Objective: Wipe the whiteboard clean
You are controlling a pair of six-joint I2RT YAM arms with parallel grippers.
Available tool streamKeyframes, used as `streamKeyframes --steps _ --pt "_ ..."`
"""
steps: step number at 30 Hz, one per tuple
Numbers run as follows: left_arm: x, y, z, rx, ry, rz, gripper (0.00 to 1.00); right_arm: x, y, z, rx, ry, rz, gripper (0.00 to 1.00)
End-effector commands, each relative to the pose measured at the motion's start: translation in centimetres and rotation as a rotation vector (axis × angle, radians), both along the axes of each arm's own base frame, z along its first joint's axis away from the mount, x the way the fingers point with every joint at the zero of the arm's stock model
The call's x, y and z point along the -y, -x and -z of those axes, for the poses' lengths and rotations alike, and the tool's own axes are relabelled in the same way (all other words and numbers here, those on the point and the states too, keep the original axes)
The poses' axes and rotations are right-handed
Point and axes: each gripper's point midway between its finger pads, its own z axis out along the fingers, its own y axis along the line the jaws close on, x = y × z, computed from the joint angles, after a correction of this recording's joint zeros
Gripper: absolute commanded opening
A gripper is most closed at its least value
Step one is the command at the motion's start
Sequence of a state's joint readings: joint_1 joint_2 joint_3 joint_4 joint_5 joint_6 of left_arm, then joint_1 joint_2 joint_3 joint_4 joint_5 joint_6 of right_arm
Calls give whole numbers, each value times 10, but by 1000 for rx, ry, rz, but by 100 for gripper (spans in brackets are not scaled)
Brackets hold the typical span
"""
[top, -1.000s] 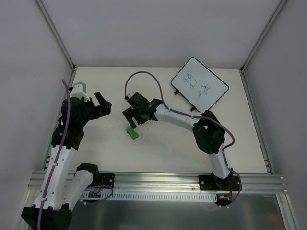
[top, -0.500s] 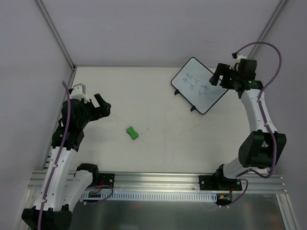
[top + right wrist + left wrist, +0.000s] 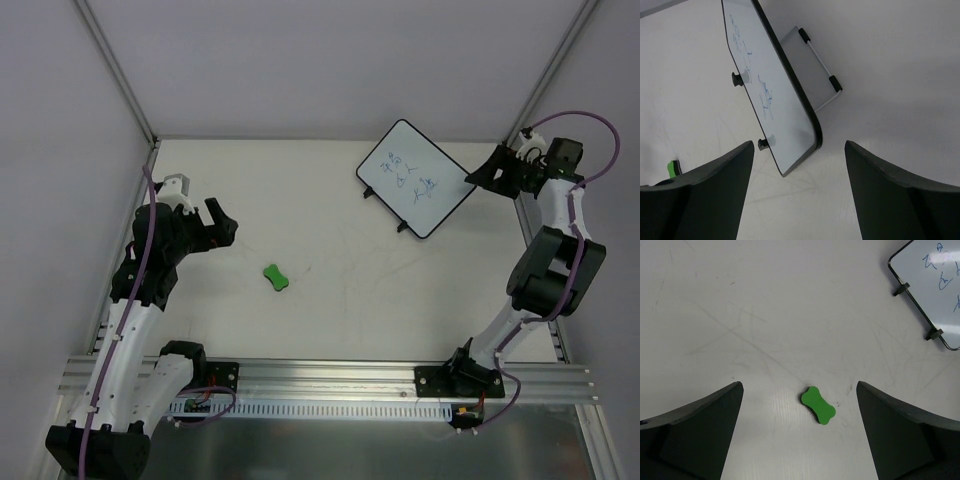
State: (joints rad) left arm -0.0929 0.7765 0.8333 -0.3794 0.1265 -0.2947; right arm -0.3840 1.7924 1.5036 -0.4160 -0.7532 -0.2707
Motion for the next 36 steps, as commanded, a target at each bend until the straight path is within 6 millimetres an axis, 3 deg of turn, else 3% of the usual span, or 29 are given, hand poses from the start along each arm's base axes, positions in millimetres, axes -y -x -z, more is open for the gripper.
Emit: streamKeyframes --steps 1,4,8,16,36 --pt "9 -1 -22 72 -26 77 99 -9 -8 -20 95 -67 -129 77" --pt "9 -2 -20 68 -29 76 99 -7 -14 -18 103 -62 -140 77" --pt "10 -5 -14 41 -25 81 99 -9 -21 -1 80 -107 -170 76" --pt "12 -10 -9 11 -15 83 99 -16 -25 14 68 -173 -225 63" --pt "16 -14 -1 -26 -4 100 99 -31 -37 27 78 -230 -307 38"
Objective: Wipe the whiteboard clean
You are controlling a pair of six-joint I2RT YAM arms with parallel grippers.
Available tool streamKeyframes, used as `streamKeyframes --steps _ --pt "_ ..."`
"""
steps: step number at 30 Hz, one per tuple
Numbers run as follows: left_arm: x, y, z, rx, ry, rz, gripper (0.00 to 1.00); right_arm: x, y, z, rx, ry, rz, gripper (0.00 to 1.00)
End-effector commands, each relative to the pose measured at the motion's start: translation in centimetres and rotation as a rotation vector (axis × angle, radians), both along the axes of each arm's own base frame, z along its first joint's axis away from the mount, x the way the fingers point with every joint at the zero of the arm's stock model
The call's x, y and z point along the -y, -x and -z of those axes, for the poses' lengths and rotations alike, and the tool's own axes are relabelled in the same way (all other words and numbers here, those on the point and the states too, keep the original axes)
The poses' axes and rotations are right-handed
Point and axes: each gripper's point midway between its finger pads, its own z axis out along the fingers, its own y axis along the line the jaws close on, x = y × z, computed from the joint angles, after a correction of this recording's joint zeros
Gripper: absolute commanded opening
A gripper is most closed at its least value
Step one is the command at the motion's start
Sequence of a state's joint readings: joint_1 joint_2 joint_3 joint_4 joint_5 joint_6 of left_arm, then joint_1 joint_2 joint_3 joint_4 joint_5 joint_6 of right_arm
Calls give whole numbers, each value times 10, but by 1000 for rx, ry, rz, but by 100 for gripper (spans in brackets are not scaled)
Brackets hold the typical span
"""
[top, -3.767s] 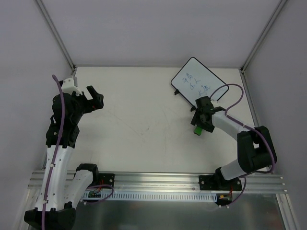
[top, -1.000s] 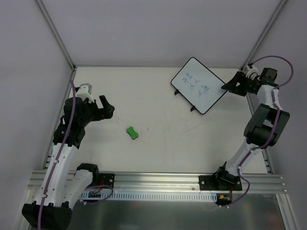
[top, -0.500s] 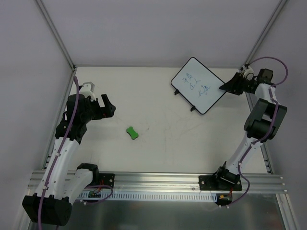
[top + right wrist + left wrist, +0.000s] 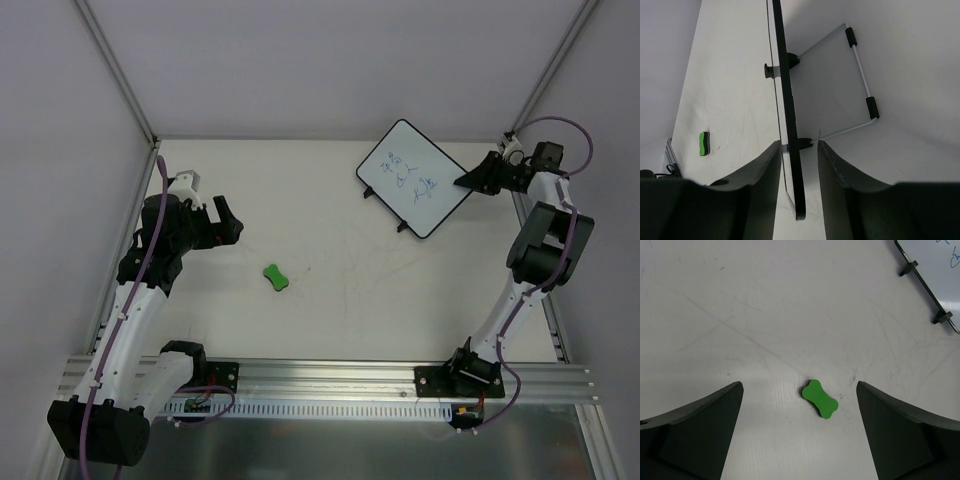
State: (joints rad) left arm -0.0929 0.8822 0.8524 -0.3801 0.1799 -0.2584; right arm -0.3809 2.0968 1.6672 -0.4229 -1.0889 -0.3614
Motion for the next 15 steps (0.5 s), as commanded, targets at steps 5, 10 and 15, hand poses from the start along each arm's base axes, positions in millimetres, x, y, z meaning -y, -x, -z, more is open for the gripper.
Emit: streamKeyframes --steps 5,10,15 --pt "9 -3 -17 48 16 44 99 -6 -10 -19 78 -14 -50 13" --pt "9 -2 -14 40 12 51 99 -8 -7 -32 107 -25 -65 0" --pt "11 -1 -10 30 14 61 99 -12 -2 -56 160 -32 -85 0"
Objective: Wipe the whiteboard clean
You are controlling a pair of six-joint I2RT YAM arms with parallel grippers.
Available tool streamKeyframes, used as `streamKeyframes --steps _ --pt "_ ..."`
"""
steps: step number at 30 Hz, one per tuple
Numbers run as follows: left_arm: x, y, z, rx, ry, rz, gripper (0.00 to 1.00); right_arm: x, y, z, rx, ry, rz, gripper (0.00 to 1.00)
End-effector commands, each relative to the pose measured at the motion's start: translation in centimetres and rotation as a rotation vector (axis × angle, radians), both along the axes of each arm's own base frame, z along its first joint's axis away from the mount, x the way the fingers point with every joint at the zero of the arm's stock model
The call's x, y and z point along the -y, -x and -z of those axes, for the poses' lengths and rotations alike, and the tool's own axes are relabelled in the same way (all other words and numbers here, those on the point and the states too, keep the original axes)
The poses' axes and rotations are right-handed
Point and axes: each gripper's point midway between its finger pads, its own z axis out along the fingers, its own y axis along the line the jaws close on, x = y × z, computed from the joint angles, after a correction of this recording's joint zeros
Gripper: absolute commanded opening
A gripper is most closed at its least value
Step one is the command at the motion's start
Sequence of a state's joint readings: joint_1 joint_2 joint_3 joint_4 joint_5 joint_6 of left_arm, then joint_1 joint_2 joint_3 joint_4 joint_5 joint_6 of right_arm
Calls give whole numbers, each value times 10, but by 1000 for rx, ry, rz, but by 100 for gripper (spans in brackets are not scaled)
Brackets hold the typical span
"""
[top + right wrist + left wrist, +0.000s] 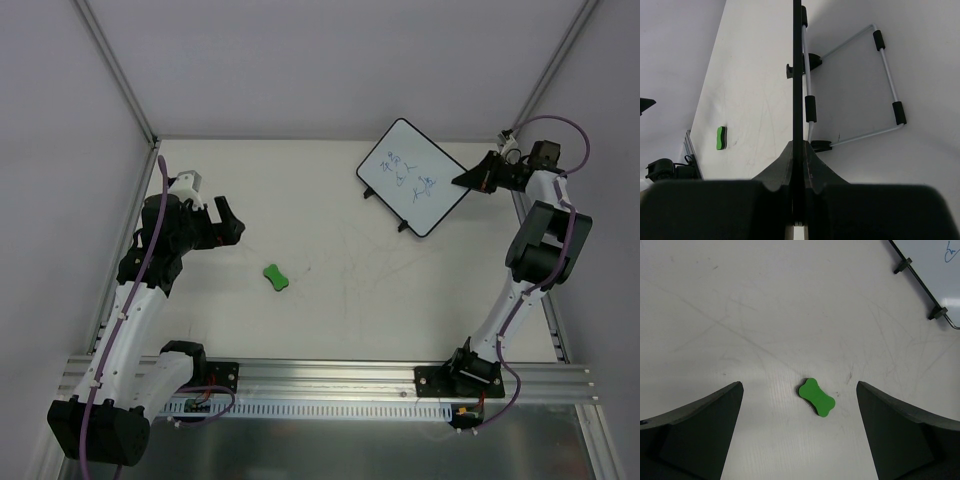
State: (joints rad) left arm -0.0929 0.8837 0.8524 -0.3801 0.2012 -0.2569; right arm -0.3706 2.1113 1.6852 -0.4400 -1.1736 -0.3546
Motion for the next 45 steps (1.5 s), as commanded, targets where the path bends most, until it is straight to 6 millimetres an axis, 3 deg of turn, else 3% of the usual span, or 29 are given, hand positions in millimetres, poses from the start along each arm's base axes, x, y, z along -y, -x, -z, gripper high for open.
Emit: streamKeyframes --steps 1,17,20,23,24,26,30,31,34,35,38,39,45 --pt "7 -3 -11 36 2 42 99 1 -5 -51 162 38 -26 0" --pt "12 -3 -2 -8 43 30 99 6 -2 -165 403 189 61 0" --pt "14 -4 0 -24 55 23 99 -5 3 -180 434 204 61 0" --pt "21 -5 4 -47 64 28 99 -26 10 -190 461 210 46 0" --pt "23 -6 7 -61 64 26 99 -36 10 -181 440 208 47 0" --pt "27 -7 10 -82 77 18 99 -51 14 -196 481 179 57 0" --pt "38 -11 22 -141 91 -12 99 -91 25 -181 483 152 56 1" --pt "39 -12 24 -160 114 -36 99 -98 25 -167 480 157 64 0" --pt "41 -14 35 -207 145 -115 99 -127 38 -154 474 142 50 0" --pt "41 -13 40 -223 155 -137 99 -135 43 -138 463 141 47 0" --pt "47 -12 51 -263 169 -181 99 -162 55 -124 474 134 27 0" --pt "49 -12 56 -280 165 -186 99 -173 65 -108 447 127 8 0" --pt "64 -6 84 -349 136 -246 99 -197 88 -74 404 89 4 0"
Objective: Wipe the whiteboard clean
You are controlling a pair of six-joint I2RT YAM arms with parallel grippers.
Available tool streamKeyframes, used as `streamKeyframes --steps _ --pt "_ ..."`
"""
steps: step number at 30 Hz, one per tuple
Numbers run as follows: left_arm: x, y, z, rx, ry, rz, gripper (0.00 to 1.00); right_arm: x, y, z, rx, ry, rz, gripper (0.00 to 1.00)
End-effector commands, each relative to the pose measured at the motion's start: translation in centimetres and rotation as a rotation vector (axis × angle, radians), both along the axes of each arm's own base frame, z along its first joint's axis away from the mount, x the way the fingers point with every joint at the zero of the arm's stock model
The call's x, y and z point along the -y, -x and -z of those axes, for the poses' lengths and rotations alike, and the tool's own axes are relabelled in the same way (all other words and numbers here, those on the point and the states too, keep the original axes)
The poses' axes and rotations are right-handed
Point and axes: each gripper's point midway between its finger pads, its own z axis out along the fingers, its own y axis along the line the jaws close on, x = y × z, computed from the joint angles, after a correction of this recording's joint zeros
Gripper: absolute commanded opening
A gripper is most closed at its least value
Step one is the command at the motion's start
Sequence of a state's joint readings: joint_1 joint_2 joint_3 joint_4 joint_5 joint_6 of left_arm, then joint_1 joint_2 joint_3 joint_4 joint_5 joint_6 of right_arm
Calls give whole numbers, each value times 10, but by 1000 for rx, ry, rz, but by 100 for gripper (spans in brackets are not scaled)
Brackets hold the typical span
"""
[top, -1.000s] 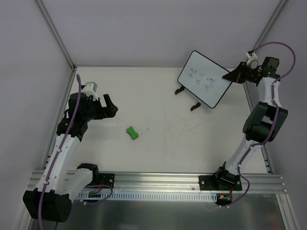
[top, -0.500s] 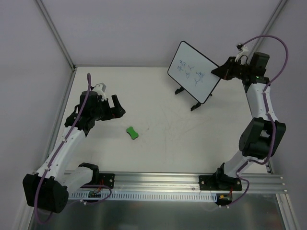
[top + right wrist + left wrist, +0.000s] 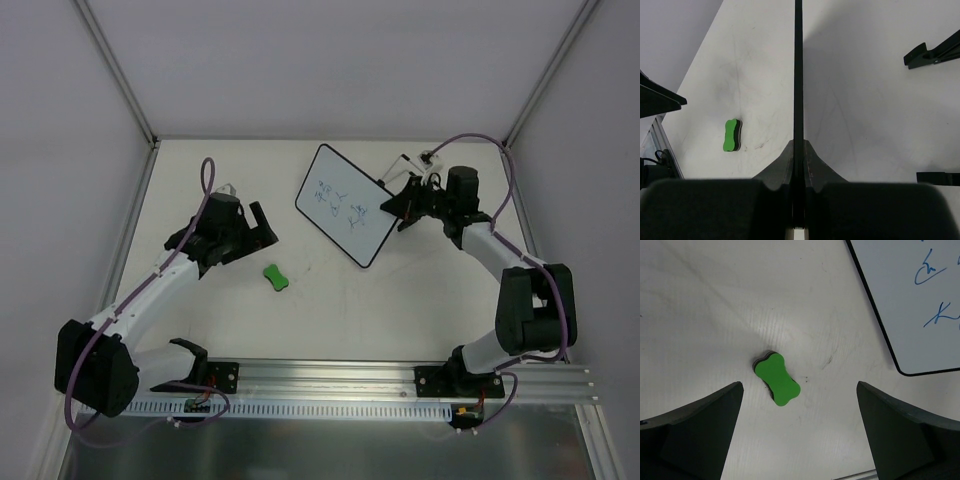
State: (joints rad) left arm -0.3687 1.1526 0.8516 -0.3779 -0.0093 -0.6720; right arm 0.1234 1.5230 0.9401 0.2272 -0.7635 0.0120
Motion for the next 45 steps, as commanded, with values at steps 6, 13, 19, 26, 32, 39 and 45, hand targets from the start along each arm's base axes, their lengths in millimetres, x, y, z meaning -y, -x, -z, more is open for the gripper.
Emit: streamKeyframes --steps 6,13,19,26,32,39,45 --pt "-1 6 45 -102 -36 -177 97 -15 3 -33 201 -59 27 0" --pt "7 10 67 -169 -62 -190 82 -27 22 -5 153 -47 0 0" --pt "15 22 87 -231 -55 -241 67 -27 28 2 136 -42 0 0" --pt "20 32 108 -288 -91 -259 67 -28 30 5 124 -42 -5 0" --pt "28 29 113 -300 -108 -243 62 -31 31 7 116 -46 -21 0" --pt "28 31 117 -307 -119 -246 52 -32 32 11 99 -49 -30 0" --pt "29 31 115 -303 -120 -243 49 -32 33 12 96 -50 -36 0"
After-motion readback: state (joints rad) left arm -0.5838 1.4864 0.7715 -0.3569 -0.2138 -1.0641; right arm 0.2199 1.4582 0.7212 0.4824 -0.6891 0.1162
